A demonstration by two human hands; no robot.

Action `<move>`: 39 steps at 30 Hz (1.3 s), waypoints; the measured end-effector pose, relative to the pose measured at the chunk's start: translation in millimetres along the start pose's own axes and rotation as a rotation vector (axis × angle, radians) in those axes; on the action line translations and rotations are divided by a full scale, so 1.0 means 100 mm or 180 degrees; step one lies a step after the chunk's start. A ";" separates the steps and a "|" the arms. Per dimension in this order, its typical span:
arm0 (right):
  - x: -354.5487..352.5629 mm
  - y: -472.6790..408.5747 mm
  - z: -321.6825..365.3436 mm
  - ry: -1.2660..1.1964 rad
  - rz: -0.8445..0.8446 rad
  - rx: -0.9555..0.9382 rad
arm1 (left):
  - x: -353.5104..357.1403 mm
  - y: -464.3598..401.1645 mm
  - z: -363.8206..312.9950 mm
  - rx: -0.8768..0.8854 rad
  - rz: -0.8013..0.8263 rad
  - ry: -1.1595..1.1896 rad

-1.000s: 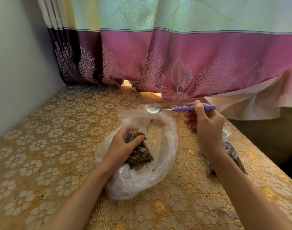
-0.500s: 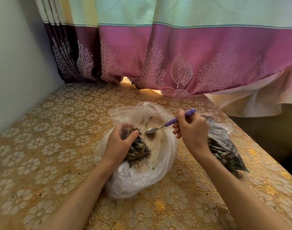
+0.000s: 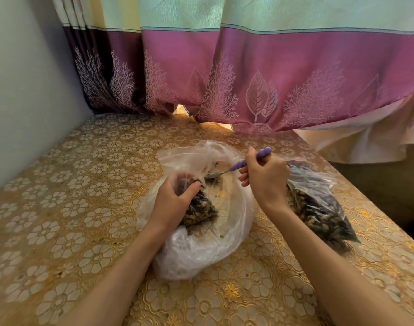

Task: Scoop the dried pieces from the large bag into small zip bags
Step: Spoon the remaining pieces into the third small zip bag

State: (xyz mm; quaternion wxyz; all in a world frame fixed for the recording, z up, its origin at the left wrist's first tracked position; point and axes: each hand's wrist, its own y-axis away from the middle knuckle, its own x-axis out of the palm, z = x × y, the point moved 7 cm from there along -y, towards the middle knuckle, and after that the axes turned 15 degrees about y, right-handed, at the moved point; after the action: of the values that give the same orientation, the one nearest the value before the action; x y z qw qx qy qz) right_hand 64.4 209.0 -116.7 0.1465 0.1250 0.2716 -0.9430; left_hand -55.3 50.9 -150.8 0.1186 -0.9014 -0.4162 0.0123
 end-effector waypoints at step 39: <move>0.46 0.10 -0.47 -0.2842 0.0978 0.2740 | -0.05 0.02 -0.06 0.0264 -0.0241 0.0199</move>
State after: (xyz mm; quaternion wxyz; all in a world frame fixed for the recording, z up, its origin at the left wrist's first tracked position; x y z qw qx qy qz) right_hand 32.5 217.5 -174.7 0.3158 -0.1948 -0.2398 -0.8971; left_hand -56.1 44.7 -145.4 0.1691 -0.8793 -0.4452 -0.0031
